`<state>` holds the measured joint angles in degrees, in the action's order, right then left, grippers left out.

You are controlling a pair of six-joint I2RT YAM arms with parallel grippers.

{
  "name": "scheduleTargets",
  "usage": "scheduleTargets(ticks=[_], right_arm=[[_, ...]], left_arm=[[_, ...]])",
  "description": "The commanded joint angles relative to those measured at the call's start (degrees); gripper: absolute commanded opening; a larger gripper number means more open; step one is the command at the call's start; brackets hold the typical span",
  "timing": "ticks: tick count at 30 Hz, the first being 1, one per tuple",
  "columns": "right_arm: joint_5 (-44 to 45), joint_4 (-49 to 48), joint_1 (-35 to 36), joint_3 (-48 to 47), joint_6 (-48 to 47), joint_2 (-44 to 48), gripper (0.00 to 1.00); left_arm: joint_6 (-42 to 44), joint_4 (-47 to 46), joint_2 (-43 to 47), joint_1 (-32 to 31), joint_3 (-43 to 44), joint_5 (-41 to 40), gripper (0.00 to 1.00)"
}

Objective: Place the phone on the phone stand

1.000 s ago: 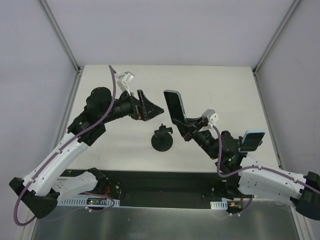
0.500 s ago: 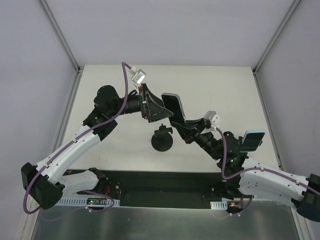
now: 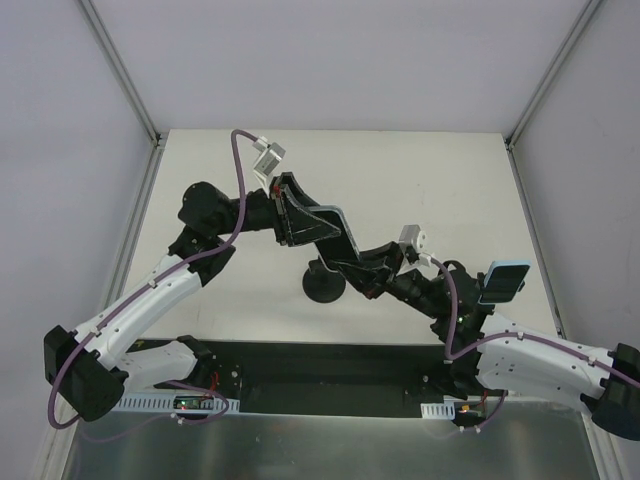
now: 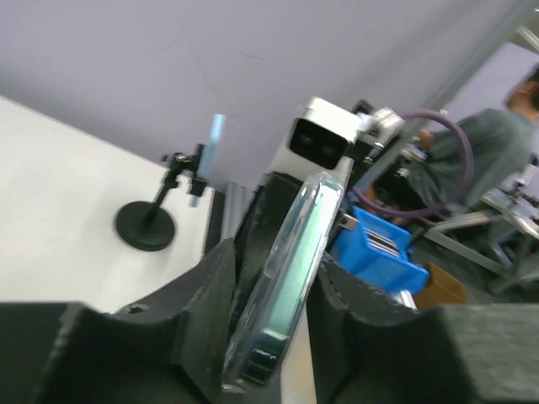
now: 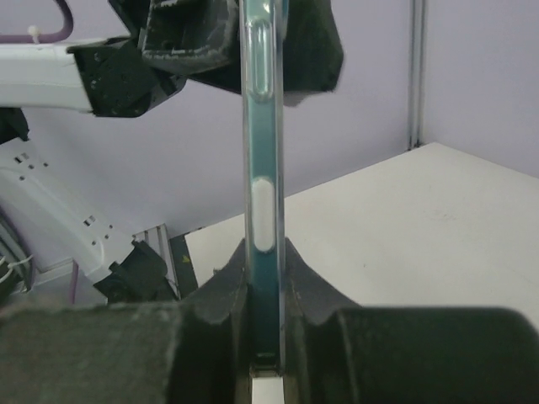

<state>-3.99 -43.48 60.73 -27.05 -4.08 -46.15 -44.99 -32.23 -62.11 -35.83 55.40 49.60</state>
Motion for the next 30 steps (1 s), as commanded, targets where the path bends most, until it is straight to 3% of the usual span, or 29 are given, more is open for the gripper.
scheduleTargets(ticks=[1, 2, 4, 9, 16, 22, 26, 30], right_arm=[[-4.54, -8.81, -0.17, -3.8, 2.84, -0.08, 0.01], [-4.19, -8.98, -0.17, -3.71, 2.85, 0.01, 0.01], [-3.75, -9.07, -0.17, -3.45, 2.76, 0.1, 0.01], [-3.13, -9.16, -0.09, -3.36, 2.58, -0.34, 0.01], [-3.66, -8.9, -0.17, -3.89, 3.02, -1.04, 0.01], [-4.1, -8.11, -0.17, -4.15, 3.2, -0.61, 0.01], [-2.96, -7.41, -0.26, -4.24, 2.94, -0.43, 0.01], [0.9, -2.85, -0.26, -5.91, 1.97, -0.52, 0.21]], left_arm=[[-4.92, -11.19, -0.56, -0.29, 1.38, 6.2, 0.23], [-5.36, -11.19, -0.91, -0.46, 1.99, 6.9, 0.18], [-5.63, -11.54, -1.35, -1.08, 1.82, 7.26, 0.17], [-5.02, -12.07, -1.0, -2.4, 2.08, 7.61, 0.27], [-5.11, -11.72, -1.35, -3.1, 4.45, 8.4, 0.33], [-0.55, -6.01, -0.48, -3.19, 6.56, 9.46, 0.02], [6.48, 5.12, 1.89, -3.19, 8.93, 5.97, 0.0], [15.36, 28.04, 3.83, -3.19, 13.77, -3.79, 0.0]])
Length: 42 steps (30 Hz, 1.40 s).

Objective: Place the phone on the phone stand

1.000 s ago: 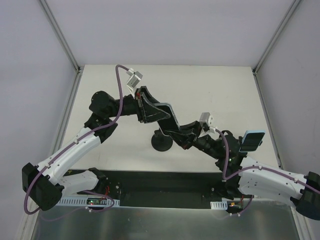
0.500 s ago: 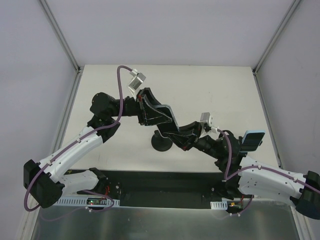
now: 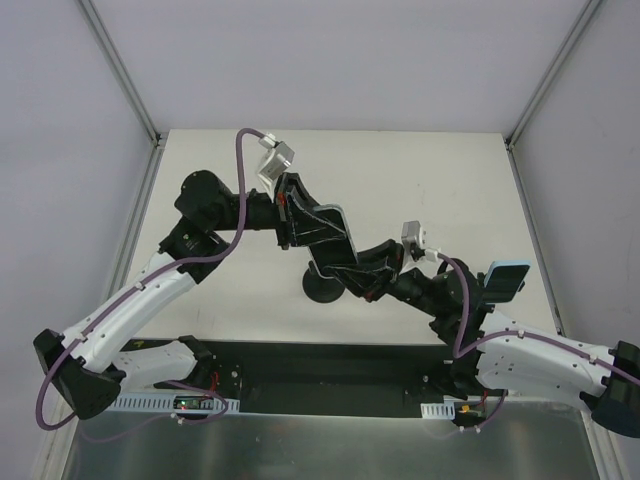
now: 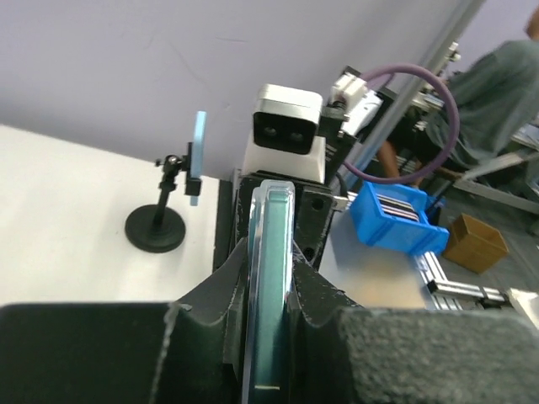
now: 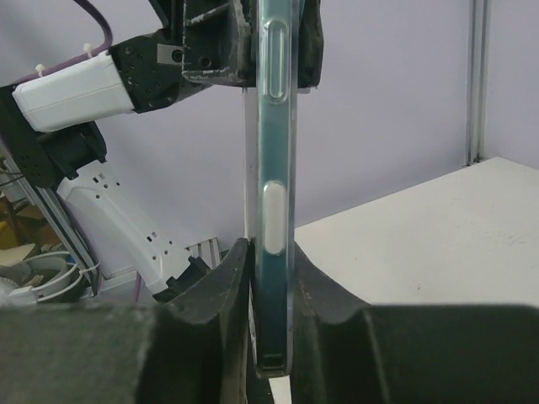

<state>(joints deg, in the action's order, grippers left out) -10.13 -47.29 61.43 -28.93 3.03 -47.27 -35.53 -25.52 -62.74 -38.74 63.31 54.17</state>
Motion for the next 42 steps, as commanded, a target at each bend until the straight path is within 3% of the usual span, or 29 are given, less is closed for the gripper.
scheduleTargets(ticks=[1, 3, 4, 6, 10, 12, 13, 17, 20, 25, 28, 32, 36, 42], right_arm=[[7.84, 4.1, -1.05, -4.64, -5.57, 0.42, 0.31], [9.78, 7.63, -0.87, -7.01, -6.8, -0.1, 0.42], [11.61, 11.3, -0.96, -7.89, -7.33, -0.8, 0.54], [13.64, 15.88, -0.96, -10.26, -8.82, -1.51, 0.68], [15.58, 19.85, -1.05, -12.03, -10.32, -2.57, 0.9], [17.68, 23.01, -0.96, -12.82, -10.41, -2.83, 0.97], [19.08, 24.68, -0.96, -14.47, -10.32, -3.44, 0.97], [41.62, 38.13, -1.48, -19.84, -4.0, -5.9, 0.96], [45.36, 47.0, -2.37, -25.44, -4.69, -9.33, 0.97], [41.95, 66.77, -2.46, -36.89, -7.86, -15.48, 0.97], [38.09, 71.36, -2.46, -38.31, -6.81, -14.44, 0.99], [29.29, 73.12, -1.76, -35.41, -1.46, -12.59, 0.87], [37.45, 73.48, 5.43, -33.47, 5.05, -12.93, 0.85], [45.46, 80.31, 8.53, -37.6, 8.57, -19.52, 0.83]], left_arm=[[7.56, 22.95, 4.99, -0.37, 6.56, -9.95, 0.0], [7.75, 24.54, 7.1, -0.28, 6.13, -14.68, 0.0], [8.19, 25.25, 7.71, -0.28, 5.69, -16.01, 0.0], [8.81, 27.71, 9.56, -0.28, 5.77, -19.52, 0.0], [10.39, 32.53, 11.32, -0.28, 6.82, -23.57, 0.0], [10.83, 34.73, 11.94, -0.28, 7.53, -25.68, 0.0], [11.27, 36.14, 12.03, -0.28, 8.58, -29.26, 0.0], [11.71, 44.48, 13.34, -0.28, 10.96, -40.52, 0.0], [12.59, 47.22, 14.57, -0.28, 11.75, -44.22, 0.0], [14.78, 51.79, 17.91, -0.19, 10.18, -41.96, 0.0], [14.43, 54.51, 21.07, -0.19, 7.37, -41.78, 0.0], [14.87, 54.96, 27.49, -0.19, 2.09, -40.55, 0.0], [15.84, 54.87, 30.74, -0.19, -1.34, -40.2, 0.0], [16.28, 54.7, 28.99, -0.28, -1.52, -37.75, 0.0]])
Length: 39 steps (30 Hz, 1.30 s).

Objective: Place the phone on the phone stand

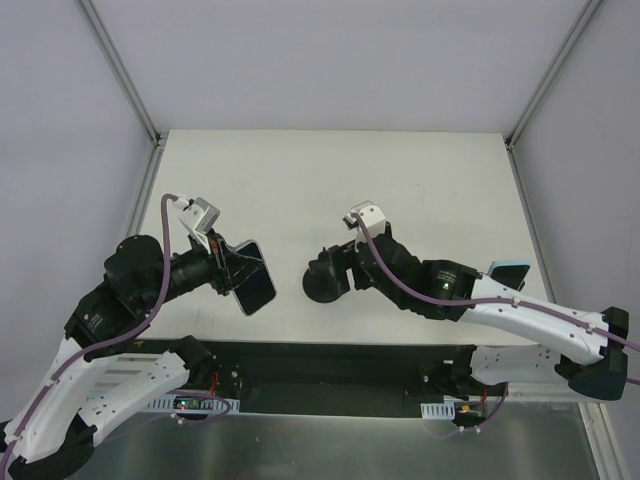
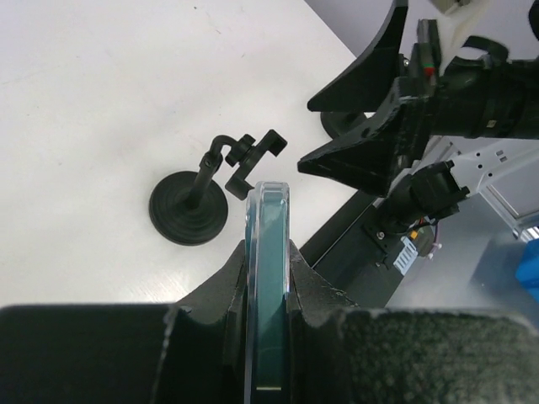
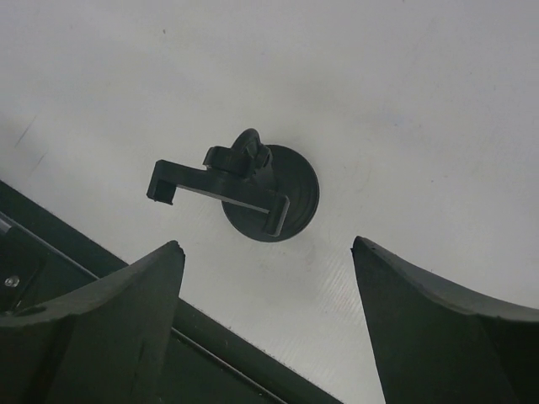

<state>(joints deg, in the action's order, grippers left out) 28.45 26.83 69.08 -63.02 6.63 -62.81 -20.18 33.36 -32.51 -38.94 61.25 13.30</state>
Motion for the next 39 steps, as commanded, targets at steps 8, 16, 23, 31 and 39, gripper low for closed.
scheduleTargets(ticks=[8, 16, 23, 31, 39], right_arm=[[3.02, -0.28, 1.41, 0.62, 5.06, -4.25, 0.61], [3.19, 1.38, 1.5, -2.8, 4.0, -8.29, 0.43], [4.69, 2.17, 1.32, -4.3, 3.39, -10.31, 0.38], [2.33, 3.76, -0.96, -5.62, 3.65, -11.37, 0.32], [-2.96, 5.25, -3.95, -5.88, 2.07, -10.85, 0.27]], left_arm=[[1.9, -6.2, -1.68, -0.09, -3.42, 3.58, 0.0], [2.87, -7.61, -4.23, -0.08, -3.6, 8.49, 0.0], [3.4, -9.98, -3.35, -0.09, -4.21, 10.25, 0.0], [3.66, -11.04, -2.12, 0.0, -5.44, 11.22, 0.0], [3.48, -14.64, -2.46, -0.09, -6.41, 16.39, 0.0]])
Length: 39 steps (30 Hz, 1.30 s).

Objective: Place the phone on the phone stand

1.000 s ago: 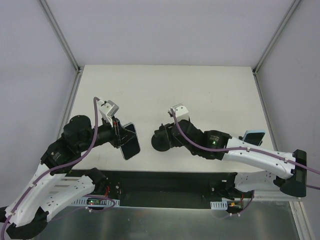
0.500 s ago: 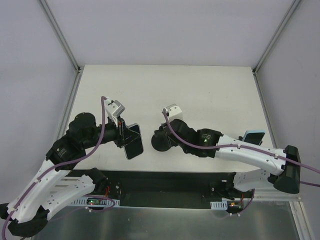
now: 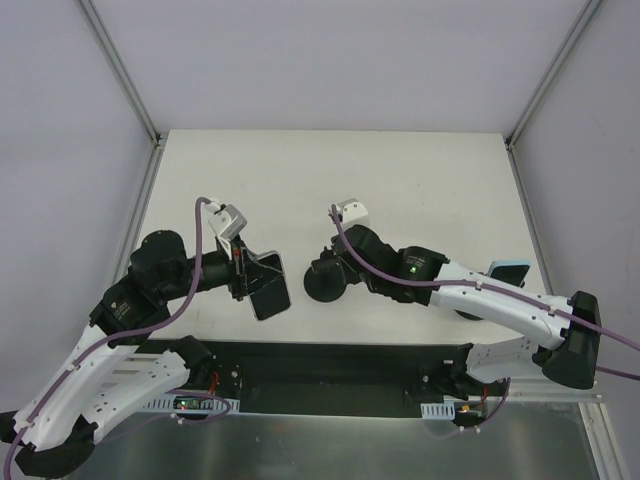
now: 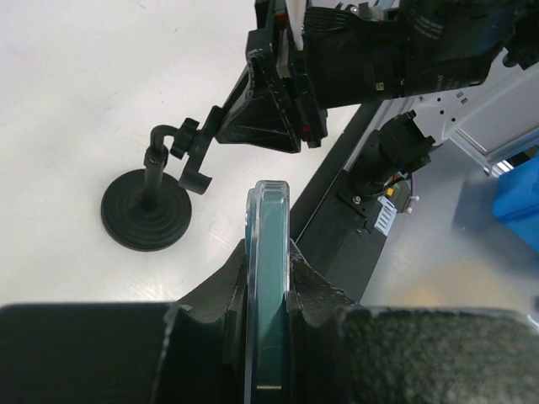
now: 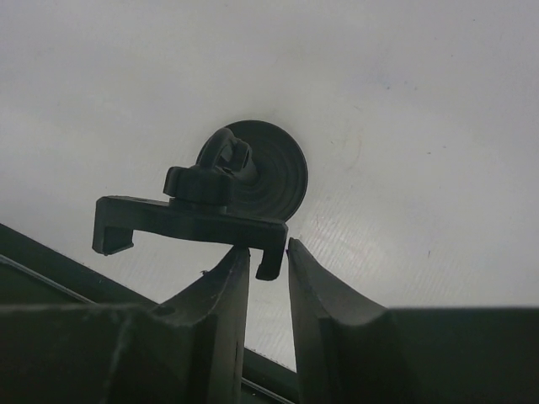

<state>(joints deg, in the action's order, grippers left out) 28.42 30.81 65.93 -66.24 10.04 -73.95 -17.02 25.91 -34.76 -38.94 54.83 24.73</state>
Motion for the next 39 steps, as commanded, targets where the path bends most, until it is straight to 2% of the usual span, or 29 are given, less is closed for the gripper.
scheduleTargets(ticks=[1, 6, 9, 10, 11, 14, 15, 17, 18, 20, 29, 31, 35, 39], right_arm=[[-3.55, 1.27, -0.8, -2.67, -1.34, 0.21, 0.28], [-3.99, 0.83, -1.16, -3.11, -1.87, -0.23, 0.28], [-4.52, 0.83, -1.16, -3.72, -2.66, -0.66, 0.15], [-4.52, 1.01, -1.33, -3.9, -2.92, -1.01, 0.05], [-4.69, 1.01, -1.33, -3.99, -3.36, -1.19, 0.01], [-4.96, 1.27, -1.51, -3.99, -4.85, -1.63, 0.01], [-5.65, 1.27, -1.51, -3.99, -5.55, -1.81, 0.01], [-6.8, 1.01, -2.29, -3.9, -8.09, -1.81, 0.01], [-8.63, 0.92, -2.47, -3.9, -9.07, -1.81, 0.0], [-10.49, 0.48, -3.26, -3.64, -12.65, -1.46, 0.01], [-26.73, -2.59, -10.29, -1.0, -18.57, 0.74, 0.01], [-29.81, -2.86, -11.78, -1.0, -18.92, 1.18, 0.01], [-35.35, -3.56, -13.46, -0.39, -19.8, 1.71, 0.01], [-36.68, -3.91, -14.42, -0.12, -20.06, 1.44, 0.01]], left_arm=[[0.4, -7.63, -0.48, -0.09, 0.02, 5.32, 0.0], [0.14, -9.12, -1.8, -0.09, 0.54, 5.94, 0.0], [0.23, -10.79, -2.06, -0.09, 0.19, 6.29, 0.0], [0.4, -11.4, -2.06, -0.09, 0.02, 6.73, 0.0], [1.27, -12.54, -2.15, -0.09, -0.85, 7.86, 0.0], [3.82, -22.19, -1.62, -0.09, -5.15, 14.52, 0.0], [4.44, -29.96, -1.62, -0.09, -6.56, 16.38, 0.0], [5.41, -37.91, -2.15, -0.09, -10.16, 21.03, 0.0], [5.5, -44.74, -3.46, -0.09, -11.05, 22.45, 0.0], [5.85, -50.94, -6.7, -0.17, -12.64, 27.1, 0.0], [9.63, -65.1, -22.51, -3.6, -8.16, 38.71, 0.0], [9.81, -66.34, -25.08, -3.95, -6.32, 41.87, 0.0], [12.61, -67.13, -29.21, -4.39, -4.73, 43.3, 0.0], [14.99, -67.39, -32.64, -4.57, -3.68, 44.09, 0.0]])
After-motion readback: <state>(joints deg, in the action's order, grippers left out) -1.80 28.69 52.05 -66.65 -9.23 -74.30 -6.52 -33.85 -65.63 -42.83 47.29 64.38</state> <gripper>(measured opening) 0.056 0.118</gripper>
